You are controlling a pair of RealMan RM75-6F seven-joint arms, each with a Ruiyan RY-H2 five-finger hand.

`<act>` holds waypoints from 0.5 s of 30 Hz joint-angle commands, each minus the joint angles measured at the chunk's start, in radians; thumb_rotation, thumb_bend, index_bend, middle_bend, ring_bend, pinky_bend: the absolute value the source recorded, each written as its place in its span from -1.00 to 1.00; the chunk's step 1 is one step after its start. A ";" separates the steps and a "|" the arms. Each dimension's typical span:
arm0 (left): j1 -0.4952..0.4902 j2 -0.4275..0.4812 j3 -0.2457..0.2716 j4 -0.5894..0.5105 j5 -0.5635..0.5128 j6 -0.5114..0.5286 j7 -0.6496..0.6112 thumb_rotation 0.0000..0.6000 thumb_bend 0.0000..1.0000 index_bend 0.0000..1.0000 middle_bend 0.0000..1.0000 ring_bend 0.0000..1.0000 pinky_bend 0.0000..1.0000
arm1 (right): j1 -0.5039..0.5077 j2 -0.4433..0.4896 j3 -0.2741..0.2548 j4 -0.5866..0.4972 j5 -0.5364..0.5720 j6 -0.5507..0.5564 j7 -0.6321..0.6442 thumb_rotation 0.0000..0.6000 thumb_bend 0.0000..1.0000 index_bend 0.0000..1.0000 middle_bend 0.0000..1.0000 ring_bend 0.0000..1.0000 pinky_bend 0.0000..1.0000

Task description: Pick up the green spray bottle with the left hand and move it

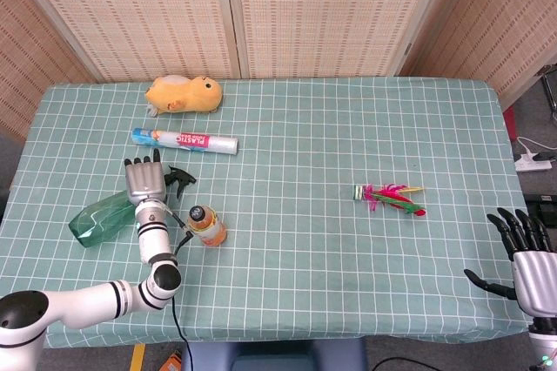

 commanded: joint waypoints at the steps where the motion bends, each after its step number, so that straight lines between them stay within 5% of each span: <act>1: -0.018 -0.020 0.020 0.029 0.007 -0.006 0.031 1.00 -0.57 -0.99 -0.49 -0.54 -0.58 | 0.000 0.000 0.000 0.000 0.001 -0.001 0.000 1.00 -1.00 -0.68 -0.82 -1.00 -1.00; 15: -0.025 -0.088 0.000 0.178 -0.043 -0.066 0.048 1.00 -0.56 -0.98 -0.43 -0.51 -0.58 | -0.002 -0.001 0.002 -0.001 0.005 0.000 -0.004 1.00 -1.00 -0.68 -0.81 -1.00 -1.00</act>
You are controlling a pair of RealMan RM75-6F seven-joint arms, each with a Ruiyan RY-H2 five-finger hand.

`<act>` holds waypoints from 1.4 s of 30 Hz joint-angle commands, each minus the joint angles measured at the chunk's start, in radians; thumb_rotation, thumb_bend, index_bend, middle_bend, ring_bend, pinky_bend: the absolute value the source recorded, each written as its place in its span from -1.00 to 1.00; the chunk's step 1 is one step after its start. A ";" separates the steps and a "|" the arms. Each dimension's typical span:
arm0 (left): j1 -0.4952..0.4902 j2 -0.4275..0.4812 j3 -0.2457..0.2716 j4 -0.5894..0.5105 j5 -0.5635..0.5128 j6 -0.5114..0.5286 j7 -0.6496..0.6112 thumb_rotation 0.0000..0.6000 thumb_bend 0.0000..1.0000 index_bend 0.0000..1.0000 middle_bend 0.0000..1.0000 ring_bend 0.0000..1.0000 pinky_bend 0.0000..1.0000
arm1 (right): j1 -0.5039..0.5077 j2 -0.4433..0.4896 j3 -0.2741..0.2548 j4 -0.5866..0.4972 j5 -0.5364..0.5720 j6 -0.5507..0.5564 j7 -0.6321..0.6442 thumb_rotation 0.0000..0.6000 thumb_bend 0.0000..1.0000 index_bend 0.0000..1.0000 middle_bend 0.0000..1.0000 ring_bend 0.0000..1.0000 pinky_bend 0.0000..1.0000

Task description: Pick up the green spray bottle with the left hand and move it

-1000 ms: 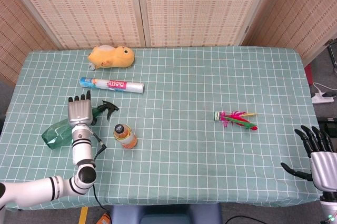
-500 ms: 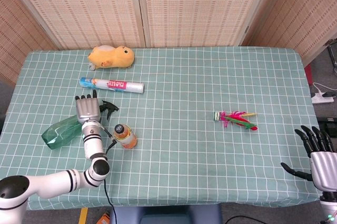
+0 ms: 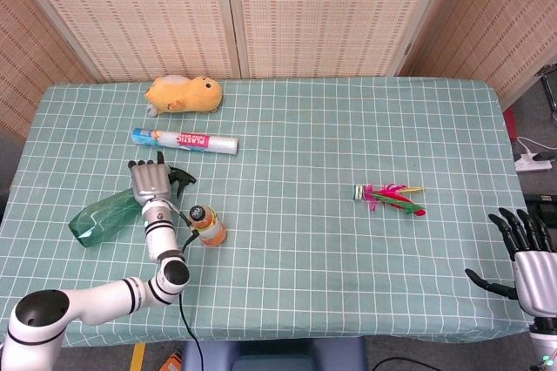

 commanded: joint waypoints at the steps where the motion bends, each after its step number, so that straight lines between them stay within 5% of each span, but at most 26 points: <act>1: 0.004 -0.011 -0.006 0.025 -0.012 -0.016 0.003 1.00 -0.56 -0.98 -0.43 -0.51 -0.58 | 0.000 0.000 0.000 0.000 0.000 0.000 -0.001 1.00 -1.00 -0.68 -0.81 -1.00 -1.00; 6: 0.005 -0.019 -0.011 0.046 -0.018 -0.027 0.003 1.00 -0.56 -0.96 -0.43 -0.50 -0.58 | -0.001 -0.001 0.001 0.000 0.000 0.002 -0.002 1.00 -1.00 -0.68 -0.81 -1.00 -1.00; 14: -0.010 -0.054 -0.062 0.112 -0.060 -0.038 0.007 1.00 -0.56 -0.63 -0.30 -0.39 -0.61 | -0.002 -0.002 0.001 0.001 0.000 0.004 -0.004 1.00 -1.00 -0.68 -0.81 -1.00 -1.00; 25: -0.017 -0.085 -0.093 0.183 -0.083 -0.067 0.030 1.00 -0.56 -0.53 -0.20 -0.31 -0.55 | -0.004 -0.004 0.002 0.004 0.000 0.007 -0.001 1.00 -1.00 -0.68 -0.81 -1.00 -1.00; 42: 0.013 -0.055 -0.106 0.143 -0.025 -0.052 -0.019 1.00 -0.48 -0.23 0.10 -0.05 -0.39 | -0.004 -0.004 0.003 0.004 -0.001 0.007 -0.001 1.00 -1.00 -0.68 -0.81 -1.00 -1.00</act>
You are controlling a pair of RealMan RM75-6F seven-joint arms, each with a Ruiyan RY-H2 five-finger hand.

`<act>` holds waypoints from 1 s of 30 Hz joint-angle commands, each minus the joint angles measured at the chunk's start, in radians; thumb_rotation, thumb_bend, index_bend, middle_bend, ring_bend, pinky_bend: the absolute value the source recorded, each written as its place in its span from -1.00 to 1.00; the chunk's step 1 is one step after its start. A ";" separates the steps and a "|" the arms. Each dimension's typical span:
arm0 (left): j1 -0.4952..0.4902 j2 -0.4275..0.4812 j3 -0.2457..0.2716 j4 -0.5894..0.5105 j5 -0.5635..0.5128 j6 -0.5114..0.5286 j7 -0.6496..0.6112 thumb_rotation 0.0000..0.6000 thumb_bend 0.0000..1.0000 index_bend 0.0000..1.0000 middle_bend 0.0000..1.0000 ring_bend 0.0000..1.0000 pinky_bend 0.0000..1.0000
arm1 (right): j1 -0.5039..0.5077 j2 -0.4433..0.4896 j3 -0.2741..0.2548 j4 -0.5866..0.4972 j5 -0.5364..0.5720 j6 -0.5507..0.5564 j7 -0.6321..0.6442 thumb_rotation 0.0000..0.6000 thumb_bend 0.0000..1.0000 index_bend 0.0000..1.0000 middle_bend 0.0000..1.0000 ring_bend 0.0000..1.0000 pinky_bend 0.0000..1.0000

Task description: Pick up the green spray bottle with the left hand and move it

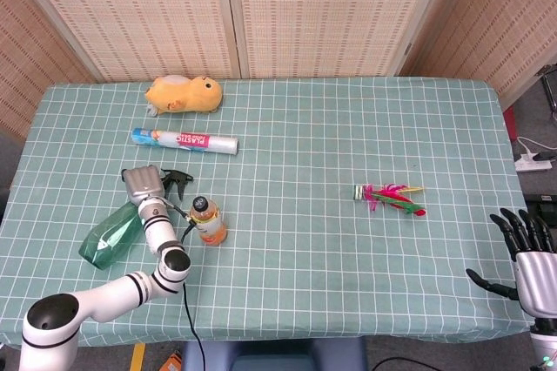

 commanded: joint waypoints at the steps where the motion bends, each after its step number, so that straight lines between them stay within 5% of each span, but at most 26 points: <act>1: 0.009 0.017 -0.002 -0.024 0.016 0.011 -0.013 1.00 -0.48 -0.22 0.11 -0.04 -0.38 | 0.000 0.000 0.000 0.001 0.000 0.000 0.001 1.00 -1.00 -0.68 -0.81 -1.00 -1.00; 8: 0.043 0.122 -0.013 -0.186 0.118 0.065 -0.105 1.00 -0.46 -0.18 0.18 0.03 -0.34 | -0.001 0.000 0.000 0.005 -0.002 0.002 0.006 1.00 -1.00 -0.68 -0.81 -1.00 -1.00; 17: 0.151 0.346 -0.021 -0.488 0.382 0.128 -0.381 1.00 -0.43 -0.09 0.29 0.13 -0.31 | -0.002 -0.005 0.001 0.006 -0.005 0.009 -0.005 1.00 -1.00 -0.68 -0.80 -1.00 -1.00; 30: 0.283 0.416 -0.098 -0.430 0.479 0.058 -0.897 1.00 -0.43 -0.09 0.31 0.15 -0.32 | -0.004 -0.012 0.003 0.003 -0.006 0.016 -0.030 1.00 -1.00 -0.65 -0.79 -1.00 -1.00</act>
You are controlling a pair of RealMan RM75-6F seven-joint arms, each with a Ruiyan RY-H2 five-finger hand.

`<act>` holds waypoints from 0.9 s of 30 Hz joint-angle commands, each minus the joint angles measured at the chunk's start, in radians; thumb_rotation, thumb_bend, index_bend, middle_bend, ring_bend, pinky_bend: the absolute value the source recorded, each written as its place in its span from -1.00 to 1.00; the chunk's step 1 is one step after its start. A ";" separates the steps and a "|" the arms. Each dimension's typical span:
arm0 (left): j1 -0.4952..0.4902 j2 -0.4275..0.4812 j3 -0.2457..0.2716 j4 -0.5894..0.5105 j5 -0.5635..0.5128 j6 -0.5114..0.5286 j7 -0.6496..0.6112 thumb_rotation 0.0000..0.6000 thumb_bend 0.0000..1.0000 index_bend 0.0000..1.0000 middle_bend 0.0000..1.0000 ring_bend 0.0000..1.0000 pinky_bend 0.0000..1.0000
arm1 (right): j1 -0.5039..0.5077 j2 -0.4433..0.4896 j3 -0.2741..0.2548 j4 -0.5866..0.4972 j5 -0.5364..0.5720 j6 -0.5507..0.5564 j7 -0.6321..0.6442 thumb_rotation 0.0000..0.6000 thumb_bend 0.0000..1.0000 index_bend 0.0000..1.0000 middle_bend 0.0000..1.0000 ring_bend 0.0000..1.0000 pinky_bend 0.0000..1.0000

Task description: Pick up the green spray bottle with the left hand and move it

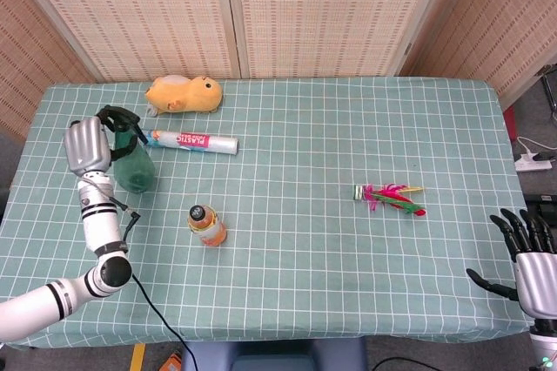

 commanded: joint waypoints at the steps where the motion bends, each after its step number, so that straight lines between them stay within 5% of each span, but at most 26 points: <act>1: 0.062 0.034 -0.035 0.017 0.021 -0.040 -0.157 1.00 -0.42 -0.09 0.31 0.15 -0.32 | 0.000 -0.001 0.001 -0.004 0.001 -0.001 -0.009 1.00 -1.00 -0.65 -0.78 -1.00 -1.00; 12: 0.125 0.070 -0.062 -0.014 0.046 -0.063 -0.371 1.00 -0.42 -0.15 0.28 0.13 -0.35 | 0.000 -0.004 0.003 -0.007 0.002 0.002 -0.023 1.00 -1.00 -0.65 -0.78 -1.00 -1.00; 27: 0.104 -0.088 0.032 0.269 0.233 -0.056 -0.585 1.00 -0.43 -0.31 0.11 -0.03 -0.44 | 0.003 -0.006 0.005 -0.014 0.004 -0.002 -0.040 1.00 -1.00 -0.64 -0.78 -1.00 -1.00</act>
